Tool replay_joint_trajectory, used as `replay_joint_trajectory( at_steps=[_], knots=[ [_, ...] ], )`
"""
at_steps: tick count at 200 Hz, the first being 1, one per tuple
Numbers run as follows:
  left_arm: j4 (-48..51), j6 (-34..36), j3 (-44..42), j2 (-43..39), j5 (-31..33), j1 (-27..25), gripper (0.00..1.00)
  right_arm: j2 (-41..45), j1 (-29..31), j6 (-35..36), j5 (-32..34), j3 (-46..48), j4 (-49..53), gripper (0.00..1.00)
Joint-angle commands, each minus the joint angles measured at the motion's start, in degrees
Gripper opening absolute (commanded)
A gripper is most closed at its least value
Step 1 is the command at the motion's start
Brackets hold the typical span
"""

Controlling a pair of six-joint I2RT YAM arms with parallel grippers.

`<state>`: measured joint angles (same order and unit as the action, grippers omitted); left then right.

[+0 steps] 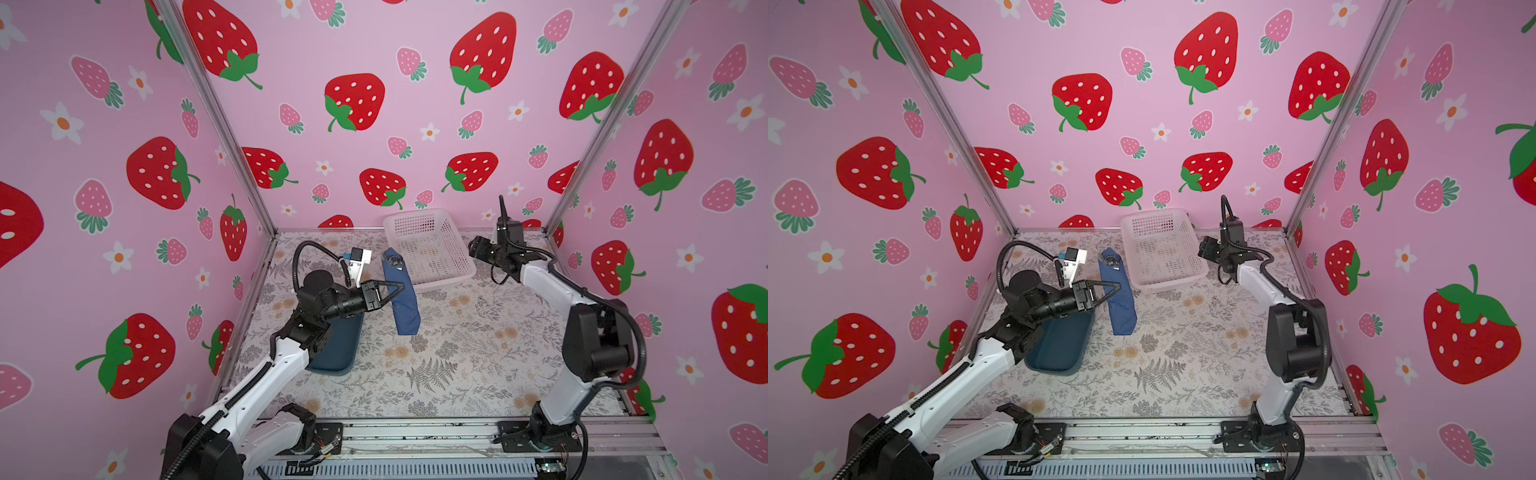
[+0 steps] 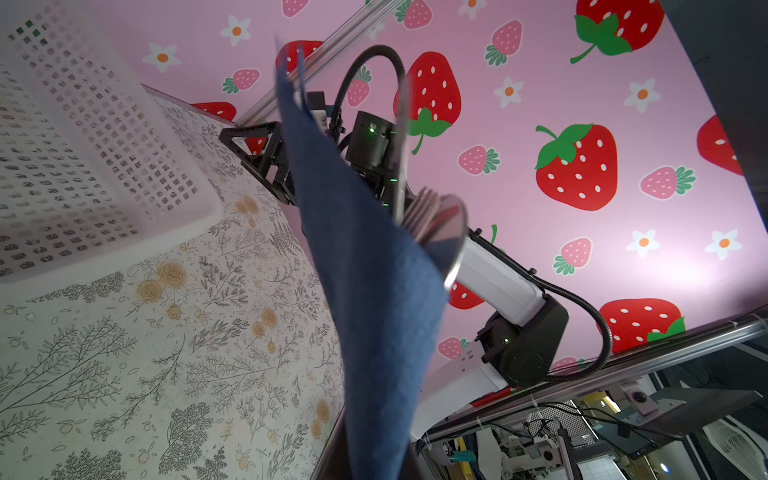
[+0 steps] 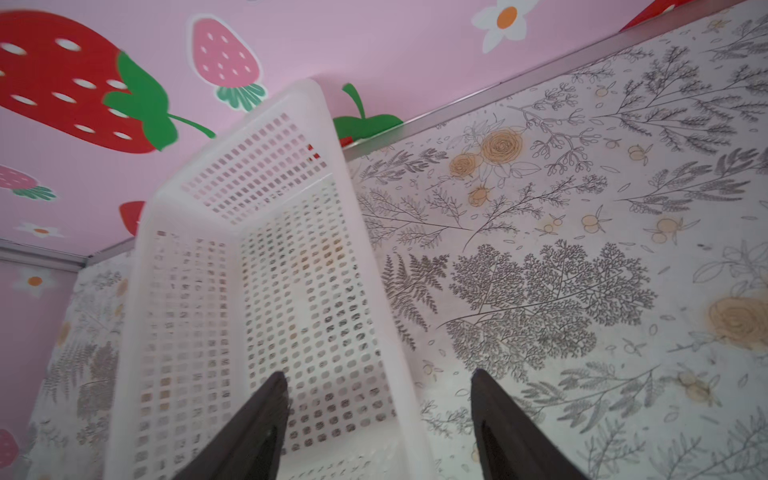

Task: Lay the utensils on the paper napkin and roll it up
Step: 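Release and withdraw the right gripper while the left gripper lifts the bundle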

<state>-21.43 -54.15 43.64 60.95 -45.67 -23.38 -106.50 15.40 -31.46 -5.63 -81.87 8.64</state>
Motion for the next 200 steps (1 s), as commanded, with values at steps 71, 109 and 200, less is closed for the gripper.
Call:
replay_joint_trajectory(
  at_steps=[71, 109, 200],
  knots=[
    [0.3, 0.2, 1.7, 1.3, -1.5, 0.4, 0.07, -12.7, -1.2, 14.5, -21.8, -9.8, 13.2, 0.52],
    [0.8, 0.6, 1.2, 2.3, -1.2, 0.4, 0.07, -6.7, 1.2, 14.9, -17.3, -1.3, 13.0, 0.43],
    [-1.2, -1.3, 3.9, 10.5, -1.7, 0.7, 0.07, 9.4, 14.1, 6.2, -4.6, 21.9, 10.9, 0.44]
  ],
)
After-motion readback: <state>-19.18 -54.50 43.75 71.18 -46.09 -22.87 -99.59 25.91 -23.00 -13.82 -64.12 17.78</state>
